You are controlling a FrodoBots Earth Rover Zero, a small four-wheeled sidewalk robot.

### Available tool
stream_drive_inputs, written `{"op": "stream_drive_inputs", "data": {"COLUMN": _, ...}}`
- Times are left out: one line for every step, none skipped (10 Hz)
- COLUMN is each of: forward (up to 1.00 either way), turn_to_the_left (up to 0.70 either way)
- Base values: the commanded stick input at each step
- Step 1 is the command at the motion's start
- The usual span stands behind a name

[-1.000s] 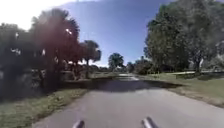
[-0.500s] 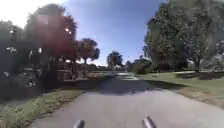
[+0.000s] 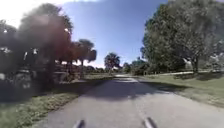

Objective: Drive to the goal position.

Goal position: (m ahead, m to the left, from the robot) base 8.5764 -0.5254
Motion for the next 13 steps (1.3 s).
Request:
{"op": "stream_drive_inputs", "data": {"forward": 0.7, "turn_to_the_left": 0.0}}
{"op": "stream_drive_inputs", "data": {"forward": 0.7, "turn_to_the_left": 0.0}}
{"op": "stream_drive_inputs", "data": {"forward": 0.7, "turn_to_the_left": 0.0}}
{"op": "stream_drive_inputs", "data": {"forward": 0.7, "turn_to_the_left": 0.0}}
{"op": "stream_drive_inputs", "data": {"forward": 0.7, "turn_to_the_left": 0.0}}
{"op": "stream_drive_inputs", "data": {"forward": 0.7, "turn_to_the_left": 0.0}}
{"op": "stream_drive_inputs", "data": {"forward": 0.7, "turn_to_the_left": 0.0}}
{"op": "stream_drive_inputs", "data": {"forward": 0.7, "turn_to_the_left": 0.0}}
{"op": "stream_drive_inputs", "data": {"forward": 0.71, "turn_to_the_left": 0.0}}
{"op": "stream_drive_inputs", "data": {"forward": 0.73, "turn_to_the_left": 0.0}}
{"op": "stream_drive_inputs", "data": {"forward": 0.74, "turn_to_the_left": 0.0}}
{"op": "stream_drive_inputs", "data": {"forward": 0.75, "turn_to_the_left": 0.0}}
{"op": "stream_drive_inputs", "data": {"forward": 0.76, "turn_to_the_left": 0.0}}
